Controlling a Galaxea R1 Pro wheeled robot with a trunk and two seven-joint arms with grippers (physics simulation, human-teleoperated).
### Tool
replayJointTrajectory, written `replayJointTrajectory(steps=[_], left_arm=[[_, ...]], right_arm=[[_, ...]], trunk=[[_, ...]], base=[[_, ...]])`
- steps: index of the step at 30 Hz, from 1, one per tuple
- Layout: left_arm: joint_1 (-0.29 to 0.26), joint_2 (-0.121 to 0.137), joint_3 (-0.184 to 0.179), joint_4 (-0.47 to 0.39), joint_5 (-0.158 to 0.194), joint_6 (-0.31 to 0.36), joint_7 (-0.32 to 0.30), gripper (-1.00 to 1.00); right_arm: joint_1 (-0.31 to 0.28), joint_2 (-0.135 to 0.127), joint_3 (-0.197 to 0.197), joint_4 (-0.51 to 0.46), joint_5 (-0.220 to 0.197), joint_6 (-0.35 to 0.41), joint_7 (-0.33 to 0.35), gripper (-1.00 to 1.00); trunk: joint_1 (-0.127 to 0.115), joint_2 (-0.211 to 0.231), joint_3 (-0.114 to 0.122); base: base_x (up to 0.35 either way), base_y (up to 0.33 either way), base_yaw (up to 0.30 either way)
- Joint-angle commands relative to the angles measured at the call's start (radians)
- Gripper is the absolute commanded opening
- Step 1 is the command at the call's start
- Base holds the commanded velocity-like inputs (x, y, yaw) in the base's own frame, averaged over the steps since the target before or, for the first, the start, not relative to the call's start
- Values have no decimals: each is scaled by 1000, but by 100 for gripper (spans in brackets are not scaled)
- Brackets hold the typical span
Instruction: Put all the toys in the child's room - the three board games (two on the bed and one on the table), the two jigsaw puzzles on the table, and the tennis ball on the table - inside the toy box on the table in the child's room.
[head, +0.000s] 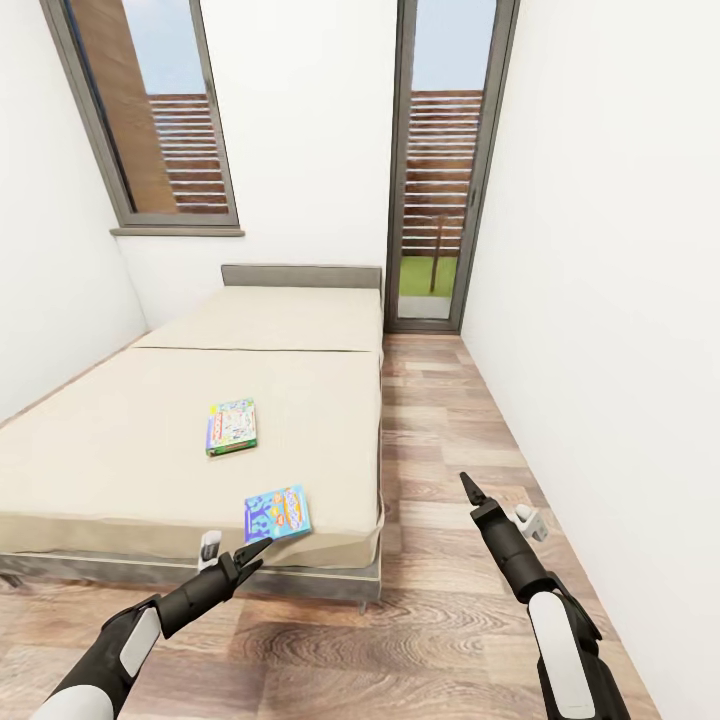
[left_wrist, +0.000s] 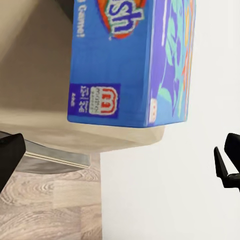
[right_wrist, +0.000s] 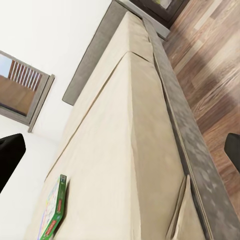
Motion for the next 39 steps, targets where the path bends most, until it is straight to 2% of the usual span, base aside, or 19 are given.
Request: replayJointTrajectory(steps=[1, 39], left_arm=[[-1, 0, 2, 0, 3, 9, -2, 100], [1, 4, 7, 0, 5, 2, -15, 100]], right_arm=[[-1, 1, -4, -1, -9, 9, 4, 100], [-1, 1, -4, 10, -8, 9, 4, 100]], trunk=[[0, 0, -1], [0, 0, -1]], base=[[0, -2, 0], [0, 4, 0]])
